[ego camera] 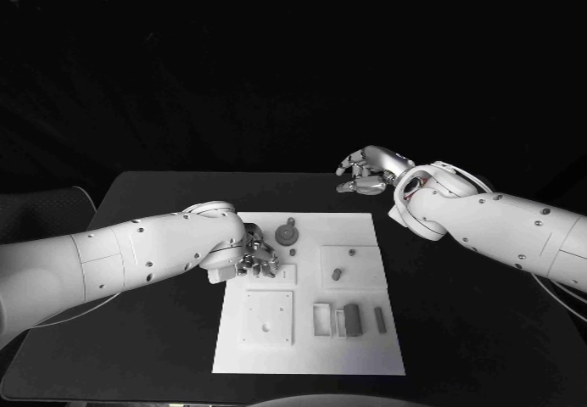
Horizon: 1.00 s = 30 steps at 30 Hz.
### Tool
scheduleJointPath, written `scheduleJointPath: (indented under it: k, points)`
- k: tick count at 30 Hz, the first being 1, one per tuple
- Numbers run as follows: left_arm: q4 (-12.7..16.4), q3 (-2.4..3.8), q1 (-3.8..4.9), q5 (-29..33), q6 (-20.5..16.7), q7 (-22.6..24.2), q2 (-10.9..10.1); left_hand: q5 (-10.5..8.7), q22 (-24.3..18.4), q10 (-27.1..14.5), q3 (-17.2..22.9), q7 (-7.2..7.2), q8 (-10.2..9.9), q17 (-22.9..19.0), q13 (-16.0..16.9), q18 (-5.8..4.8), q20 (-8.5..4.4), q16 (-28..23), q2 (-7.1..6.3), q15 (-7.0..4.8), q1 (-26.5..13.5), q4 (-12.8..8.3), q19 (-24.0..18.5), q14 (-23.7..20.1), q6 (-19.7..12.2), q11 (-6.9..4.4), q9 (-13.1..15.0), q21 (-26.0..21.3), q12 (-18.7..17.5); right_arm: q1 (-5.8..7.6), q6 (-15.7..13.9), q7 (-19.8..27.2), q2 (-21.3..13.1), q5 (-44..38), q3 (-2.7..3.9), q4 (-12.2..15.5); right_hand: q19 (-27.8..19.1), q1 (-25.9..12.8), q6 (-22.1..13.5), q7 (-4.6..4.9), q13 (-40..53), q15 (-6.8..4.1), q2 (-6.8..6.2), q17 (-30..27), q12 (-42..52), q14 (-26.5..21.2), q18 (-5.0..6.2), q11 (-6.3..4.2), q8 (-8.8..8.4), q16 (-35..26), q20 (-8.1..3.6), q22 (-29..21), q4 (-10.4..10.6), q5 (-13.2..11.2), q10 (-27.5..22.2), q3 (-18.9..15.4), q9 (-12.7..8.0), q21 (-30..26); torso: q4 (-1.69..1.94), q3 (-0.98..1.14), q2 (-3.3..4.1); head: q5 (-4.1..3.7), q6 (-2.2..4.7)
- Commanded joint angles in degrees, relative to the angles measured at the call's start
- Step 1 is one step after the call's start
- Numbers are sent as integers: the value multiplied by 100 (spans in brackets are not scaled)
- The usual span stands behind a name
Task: Assemble the parts on the task board
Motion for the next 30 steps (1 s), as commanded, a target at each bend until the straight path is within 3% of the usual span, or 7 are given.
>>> scheduleJointPath:
  k: [1, 30]
  points:
    - [-8, 3, -12, -34, 94, 48, 29, 17, 130, -35, 335, -303, 38, -10, -8, 124, -64, 35, 38, -177, 7, -306, -33, 34, 627, -59, 36, 23, 29, 1, 78, 1, -1, 6, 3, 17, -19, -23, -37, 74, -8, -11, 12, 9, 23, 15, 234, 2, -32, -22, -34, 30, 16, 23, -27, -20, -9, -34, -2, 2, 3, -6, -2]
    - [-78, 3, -36, -122, 208, 28, 76, -28, 125, -61, 332, -304, 54, -52, -33, 124, -64, 67, 27, -179, 1, -271, -43, 19, 608, -60, 62, 42, 74, 0, 106, -12, -15, 6, 3, 74, -23, -34, -39, 76, -23, -9, 15, 13, 35, 9, 234, 4, -33, -22, -31, 31, 25, 23, -38, -21, -13, -36, 0, 4, -1, -23, -24]
